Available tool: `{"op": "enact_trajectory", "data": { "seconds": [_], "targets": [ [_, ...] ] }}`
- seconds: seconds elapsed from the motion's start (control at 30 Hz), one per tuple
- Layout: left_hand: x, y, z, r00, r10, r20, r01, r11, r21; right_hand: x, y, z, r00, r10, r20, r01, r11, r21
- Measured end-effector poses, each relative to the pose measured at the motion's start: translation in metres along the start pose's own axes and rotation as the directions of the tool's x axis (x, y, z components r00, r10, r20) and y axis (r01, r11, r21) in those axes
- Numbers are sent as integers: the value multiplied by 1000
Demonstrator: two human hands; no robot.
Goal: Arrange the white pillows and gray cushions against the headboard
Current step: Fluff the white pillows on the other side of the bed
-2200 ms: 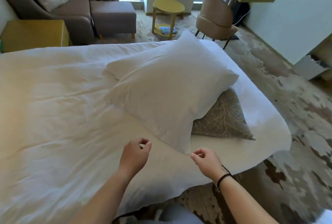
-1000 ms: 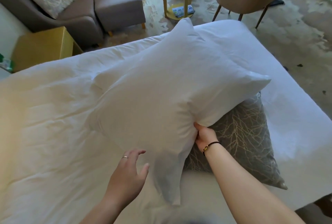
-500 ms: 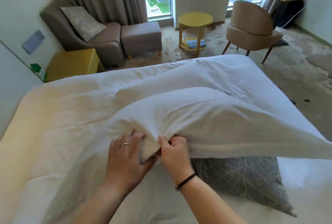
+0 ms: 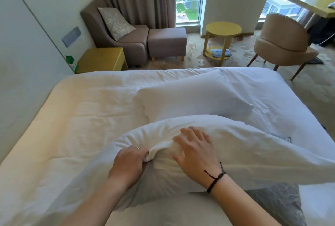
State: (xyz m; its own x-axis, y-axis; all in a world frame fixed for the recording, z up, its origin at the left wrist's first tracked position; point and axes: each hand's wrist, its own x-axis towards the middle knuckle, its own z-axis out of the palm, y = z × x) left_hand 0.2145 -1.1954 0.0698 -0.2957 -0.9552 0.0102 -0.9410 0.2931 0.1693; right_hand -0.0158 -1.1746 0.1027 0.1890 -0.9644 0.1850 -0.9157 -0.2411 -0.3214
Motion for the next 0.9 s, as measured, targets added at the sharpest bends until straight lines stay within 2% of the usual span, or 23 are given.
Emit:
{"op": "enact_trajectory", "data": {
  "seconds": [0.1, 0.43, 0.63, 0.73, 0.9],
  "targets": [
    [-3, 3, 8, 1000, 3, -18, -2, 1000, 27, -3, 25, 5, 973, -44, 225, 75, 988, -133],
    [-1, -6, 22, 996, -88, -25, 88, 996, 13, 44, -7, 41, 908, -253, 333, 344, 905, -250],
    [-11, -31, 16, 994, -92, -59, 93, 996, 9, 64, -56, 45, 842, -303, 447, 429, 878, -213],
    [-13, -54, 0, 989, -91, -116, 92, 996, 1, 77, -86, 39, 837, -267, 477, 418, 875, -245],
    [-9, -114, -64, 937, -80, -340, 73, 997, -34, 123, -159, 21, 919, -145, 368, 254, 929, -270]
  ]
}}
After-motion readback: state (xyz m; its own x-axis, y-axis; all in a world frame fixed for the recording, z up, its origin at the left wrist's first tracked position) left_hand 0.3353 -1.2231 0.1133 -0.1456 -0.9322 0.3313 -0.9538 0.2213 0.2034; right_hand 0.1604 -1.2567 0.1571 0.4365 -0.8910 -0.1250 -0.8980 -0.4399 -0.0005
